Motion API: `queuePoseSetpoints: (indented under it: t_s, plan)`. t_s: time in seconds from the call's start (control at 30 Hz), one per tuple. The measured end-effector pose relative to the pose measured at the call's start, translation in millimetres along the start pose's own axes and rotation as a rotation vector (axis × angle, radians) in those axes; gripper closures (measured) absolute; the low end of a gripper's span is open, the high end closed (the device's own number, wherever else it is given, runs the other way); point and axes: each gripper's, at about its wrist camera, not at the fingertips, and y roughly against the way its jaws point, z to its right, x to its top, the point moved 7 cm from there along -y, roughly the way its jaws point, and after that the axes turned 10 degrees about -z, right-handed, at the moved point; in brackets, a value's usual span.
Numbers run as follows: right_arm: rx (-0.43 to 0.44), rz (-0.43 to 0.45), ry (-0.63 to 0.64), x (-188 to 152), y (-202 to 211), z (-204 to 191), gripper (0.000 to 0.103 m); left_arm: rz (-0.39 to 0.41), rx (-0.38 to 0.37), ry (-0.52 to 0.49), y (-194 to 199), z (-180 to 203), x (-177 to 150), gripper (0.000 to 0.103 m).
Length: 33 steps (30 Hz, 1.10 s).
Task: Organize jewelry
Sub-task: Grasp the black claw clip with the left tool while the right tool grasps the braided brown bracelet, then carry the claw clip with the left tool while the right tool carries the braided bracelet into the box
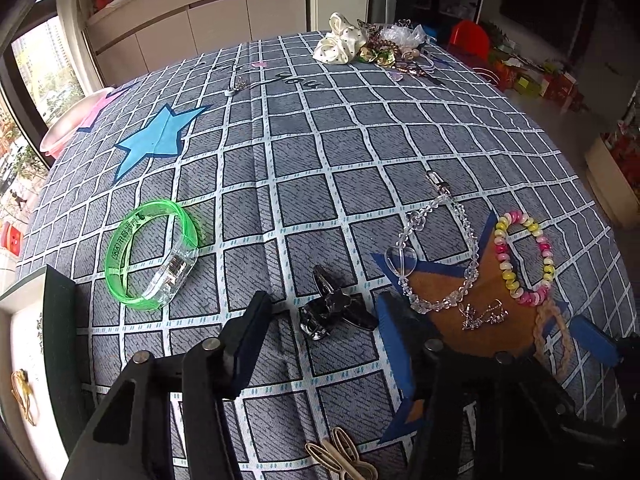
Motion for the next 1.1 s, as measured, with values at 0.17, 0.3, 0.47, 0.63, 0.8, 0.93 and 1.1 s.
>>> queuePoseSetpoints:
  t_s: [0.17, 0.3, 0.47, 0.63, 0.8, 0.93, 1.1]
  plan:
    - [0.007, 0.004, 0.008, -1, 4, -5, 0.074, -0.006, -0.026, -0.006, 3, -1, -1, 0.057]
    - [0.016, 0.006, 0.002, -3, 7, -4, 0.091, 0.000, -0.052, -0.006, 14, -2, -7, 0.057]
    - [0.090, 0.013, -0.033, -9, 16, 1, 0.091, 0.033, -0.051, -0.036, 39, -1, -18, 0.057]
    - [0.175, 0.008, -0.070, -17, 27, 6, 0.091, 0.062, -0.063, -0.034, 62, -7, -34, 0.057]
    - [0.203, 0.013, -0.080, -25, 39, 7, 0.091, 0.087, -0.039, -0.028, 80, -18, -53, 0.057]
    - [0.220, 0.013, -0.085, -30, 47, 6, 0.091, 0.102, -0.033, -0.017, 91, -31, -68, 0.057]
    - [0.233, 0.016, -0.085, -33, 57, -1, 0.091, 0.126, -0.023, 0.018, 103, -56, -82, 0.057]
